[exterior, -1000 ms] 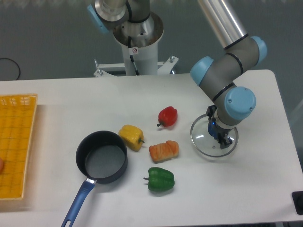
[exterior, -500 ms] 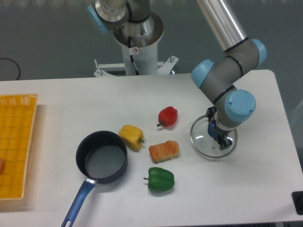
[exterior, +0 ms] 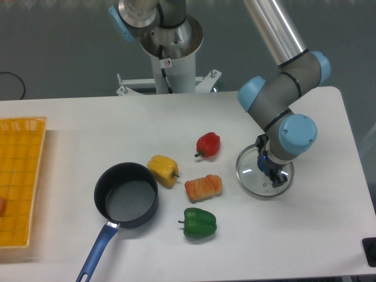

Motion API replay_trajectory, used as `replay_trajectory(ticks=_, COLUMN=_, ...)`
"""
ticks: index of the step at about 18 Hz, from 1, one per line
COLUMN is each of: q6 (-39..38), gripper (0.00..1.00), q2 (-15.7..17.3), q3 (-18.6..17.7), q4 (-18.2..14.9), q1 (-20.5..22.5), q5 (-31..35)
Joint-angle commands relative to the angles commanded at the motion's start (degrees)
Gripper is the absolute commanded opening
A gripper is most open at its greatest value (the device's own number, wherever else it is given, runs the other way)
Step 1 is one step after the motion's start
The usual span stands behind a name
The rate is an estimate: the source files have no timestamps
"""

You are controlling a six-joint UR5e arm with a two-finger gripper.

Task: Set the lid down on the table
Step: 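Lower the glass lid flat onto the table surface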

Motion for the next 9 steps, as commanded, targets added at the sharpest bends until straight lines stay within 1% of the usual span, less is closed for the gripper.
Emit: replay_trajectory(ticks=9, q6=-0.09, gripper=0.60, q2=-0.44, q3=-0.09, q4=0.09, q1=0.00, q5=-0.09)
